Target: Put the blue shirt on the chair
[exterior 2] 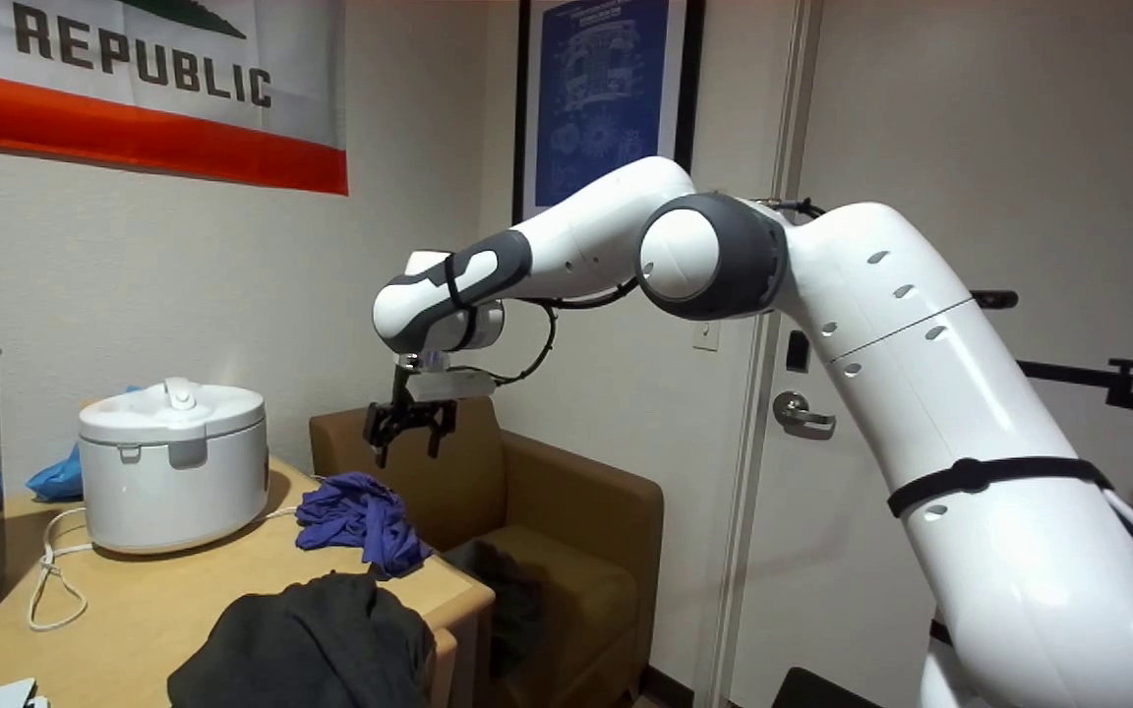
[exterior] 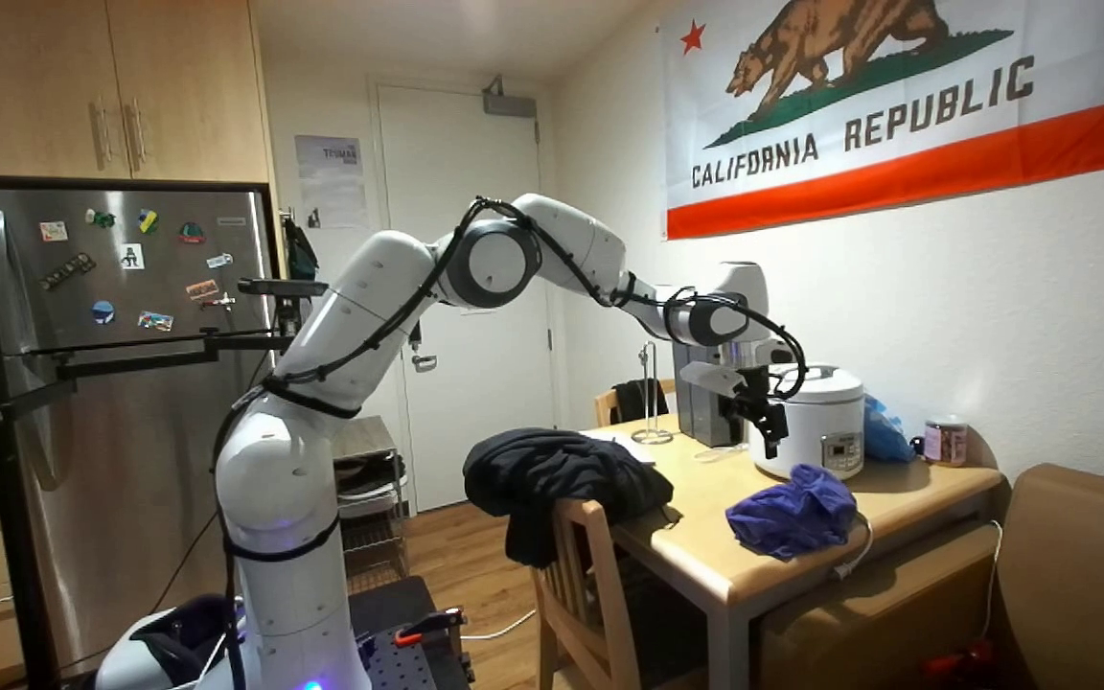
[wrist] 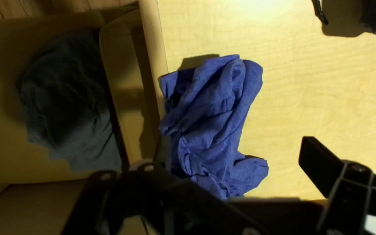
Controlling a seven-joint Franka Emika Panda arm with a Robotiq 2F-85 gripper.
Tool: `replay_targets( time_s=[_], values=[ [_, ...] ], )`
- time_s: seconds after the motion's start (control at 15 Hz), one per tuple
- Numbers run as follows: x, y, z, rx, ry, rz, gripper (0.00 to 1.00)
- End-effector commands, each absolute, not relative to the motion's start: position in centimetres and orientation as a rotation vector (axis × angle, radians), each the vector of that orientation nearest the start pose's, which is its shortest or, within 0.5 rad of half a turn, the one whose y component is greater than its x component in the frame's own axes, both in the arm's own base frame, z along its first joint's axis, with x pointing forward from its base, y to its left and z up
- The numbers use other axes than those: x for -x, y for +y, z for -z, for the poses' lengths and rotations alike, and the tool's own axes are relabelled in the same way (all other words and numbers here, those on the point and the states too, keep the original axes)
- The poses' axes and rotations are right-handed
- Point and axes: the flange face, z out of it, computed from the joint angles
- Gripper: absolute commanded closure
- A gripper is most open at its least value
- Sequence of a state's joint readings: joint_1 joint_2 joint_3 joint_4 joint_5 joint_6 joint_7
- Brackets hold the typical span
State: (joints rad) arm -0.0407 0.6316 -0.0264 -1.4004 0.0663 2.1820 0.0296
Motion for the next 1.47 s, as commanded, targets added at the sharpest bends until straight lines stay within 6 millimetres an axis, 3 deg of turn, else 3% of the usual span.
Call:
replay_targets(
  time_s=[0.0, 0.4, 0.73, 1.2, 1.33, 1.4],
  values=[
    [-75.4, -4.9, -31.8, 3.062, 0.143, 0.196, 0.00],
    [-77.5, -4.8, -27.2, 3.059, 0.123, 0.173, 0.00],
    [-78.3, -4.1, -25.3, 3.047, 0.123, 0.148, 0.00],
    [-78.6, -4.9, -23.5, 3.047, 0.152, 0.101, 0.00],
    [-78.8, -5.1, -23.2, 3.053, 0.154, 0.095, 0.28],
    [-78.8, -5.2, -23.2, 3.047, 0.155, 0.095, 0.34]
  ],
)
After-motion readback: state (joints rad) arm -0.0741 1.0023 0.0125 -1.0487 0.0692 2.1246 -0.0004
